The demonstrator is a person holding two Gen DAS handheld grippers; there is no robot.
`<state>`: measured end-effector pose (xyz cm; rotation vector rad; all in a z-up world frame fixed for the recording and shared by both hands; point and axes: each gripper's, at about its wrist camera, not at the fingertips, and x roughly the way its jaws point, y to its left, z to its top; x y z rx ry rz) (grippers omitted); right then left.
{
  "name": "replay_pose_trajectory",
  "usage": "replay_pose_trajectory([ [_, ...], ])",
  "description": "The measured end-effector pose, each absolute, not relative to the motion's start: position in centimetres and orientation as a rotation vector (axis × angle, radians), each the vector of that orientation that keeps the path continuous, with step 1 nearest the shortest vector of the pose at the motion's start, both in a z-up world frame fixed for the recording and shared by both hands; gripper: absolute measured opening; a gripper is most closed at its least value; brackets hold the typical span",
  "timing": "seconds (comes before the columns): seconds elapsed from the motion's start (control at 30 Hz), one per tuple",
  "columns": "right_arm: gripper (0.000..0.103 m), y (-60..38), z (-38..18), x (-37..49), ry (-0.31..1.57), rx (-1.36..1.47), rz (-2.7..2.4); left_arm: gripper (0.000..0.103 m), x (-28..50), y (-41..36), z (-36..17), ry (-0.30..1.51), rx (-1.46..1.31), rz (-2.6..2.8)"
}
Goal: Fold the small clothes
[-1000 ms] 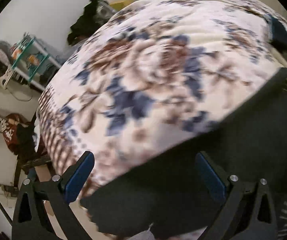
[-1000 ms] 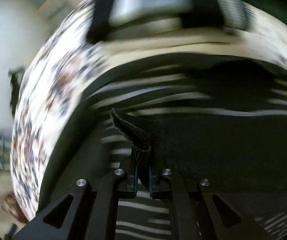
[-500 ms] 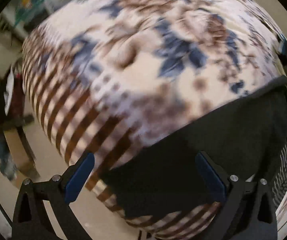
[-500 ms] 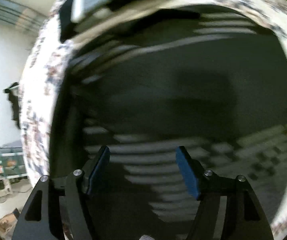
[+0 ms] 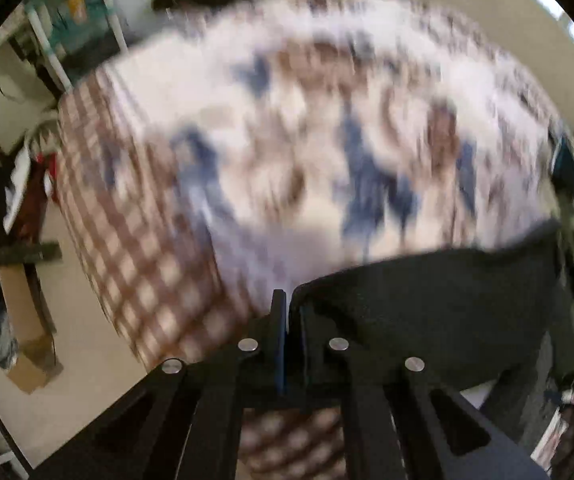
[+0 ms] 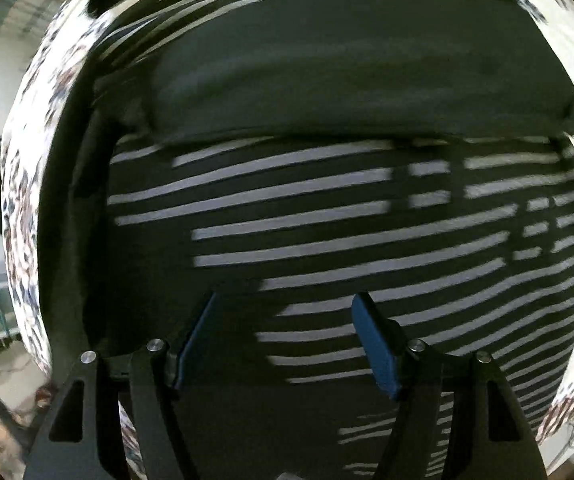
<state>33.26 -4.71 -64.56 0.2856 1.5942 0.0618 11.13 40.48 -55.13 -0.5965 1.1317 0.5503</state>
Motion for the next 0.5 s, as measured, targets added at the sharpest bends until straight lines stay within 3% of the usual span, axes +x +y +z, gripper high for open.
replay_pose_trajectory([
  [0.17, 0.071, -1.3, -63.5, 33.7, 1.543, 0.261, 0.051, 0.005, 15.7, 47.3, -52.8, 0.969, -0.637, 0.601],
  [0.43, 0.071, 0.5, -63.8, 34.0, 1.552, 0.314, 0.014, 0.018, 15.1, 51.1, -57.4, 0.973, -0.929, 0.592],
  [0.47, 0.071, 0.3, -63.8, 33.7, 1.552, 0.315, 0.018, 0.027, 13.9, 51.3, -57.7, 0.964, -0.96, 0.615],
  [0.5, 0.073, 0.6, -63.8, 33.7, 1.551, 0.31, 0.016, 0.045, 13.0, 51.5, -57.9, 0.961, -0.988, 0.635],
])
